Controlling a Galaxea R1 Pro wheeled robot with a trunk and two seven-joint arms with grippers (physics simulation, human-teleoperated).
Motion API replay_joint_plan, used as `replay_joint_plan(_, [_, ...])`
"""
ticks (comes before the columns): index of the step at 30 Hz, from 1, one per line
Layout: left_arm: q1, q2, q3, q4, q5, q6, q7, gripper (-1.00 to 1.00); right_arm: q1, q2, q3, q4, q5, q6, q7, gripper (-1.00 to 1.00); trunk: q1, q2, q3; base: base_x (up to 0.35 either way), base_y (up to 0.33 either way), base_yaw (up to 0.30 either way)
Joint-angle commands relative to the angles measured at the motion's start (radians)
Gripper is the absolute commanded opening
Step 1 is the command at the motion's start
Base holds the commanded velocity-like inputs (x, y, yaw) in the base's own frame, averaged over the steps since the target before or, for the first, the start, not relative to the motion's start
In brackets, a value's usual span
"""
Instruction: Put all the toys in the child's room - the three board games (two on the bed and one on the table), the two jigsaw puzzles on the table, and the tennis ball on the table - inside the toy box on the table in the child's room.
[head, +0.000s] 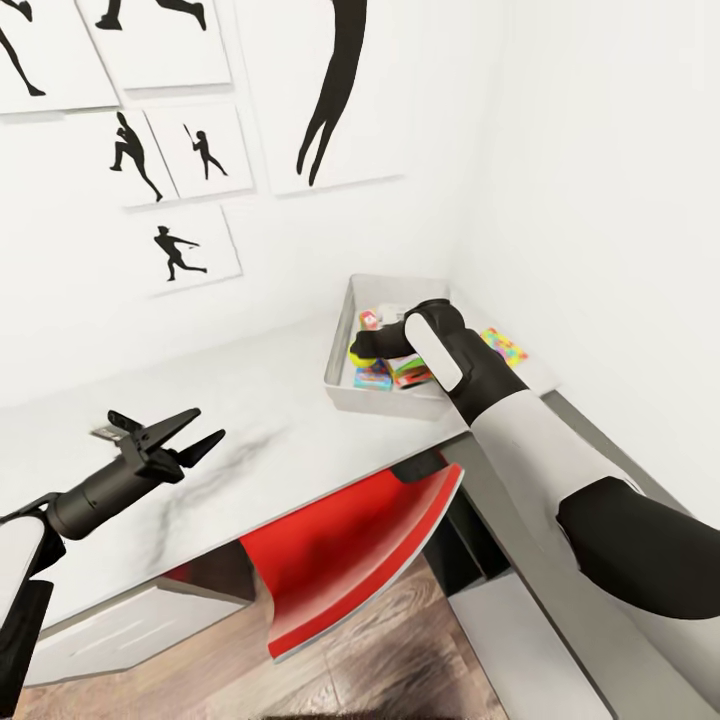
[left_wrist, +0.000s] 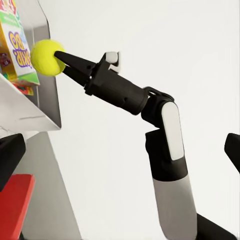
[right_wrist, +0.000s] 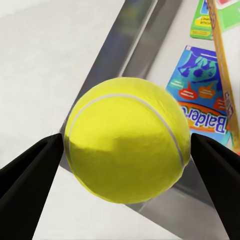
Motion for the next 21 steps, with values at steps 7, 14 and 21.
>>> replay_joint_plan(7, [-0.007,0.002,-0.013,0.0,-0.004,0.005,-0.038,1.0,0.0,0.0,0.004,0.0,-0.011,0.002,-0.01,-1.0,0.0,-0.002,-0.013,0.0,0.0,0.0])
replay_joint_plan(14, [-0.008,0.002,-0.017,0.0,-0.004,0.004,-0.047,1.0,0.0,0.001,0.005,0.0,-0.011,0.001,-0.01,-1.0,0.0,-0.002,-0.024,0.0,0.0,0.0])
replay_joint_plan(21, [-0.008,0.003,-0.018,0.0,-0.004,0.004,-0.047,1.0,0.0,0.001,0.006,0.0,-0.01,0.001,-0.01,-1.0,0.0,-0.002,-0.036,0.0,0.0,0.0])
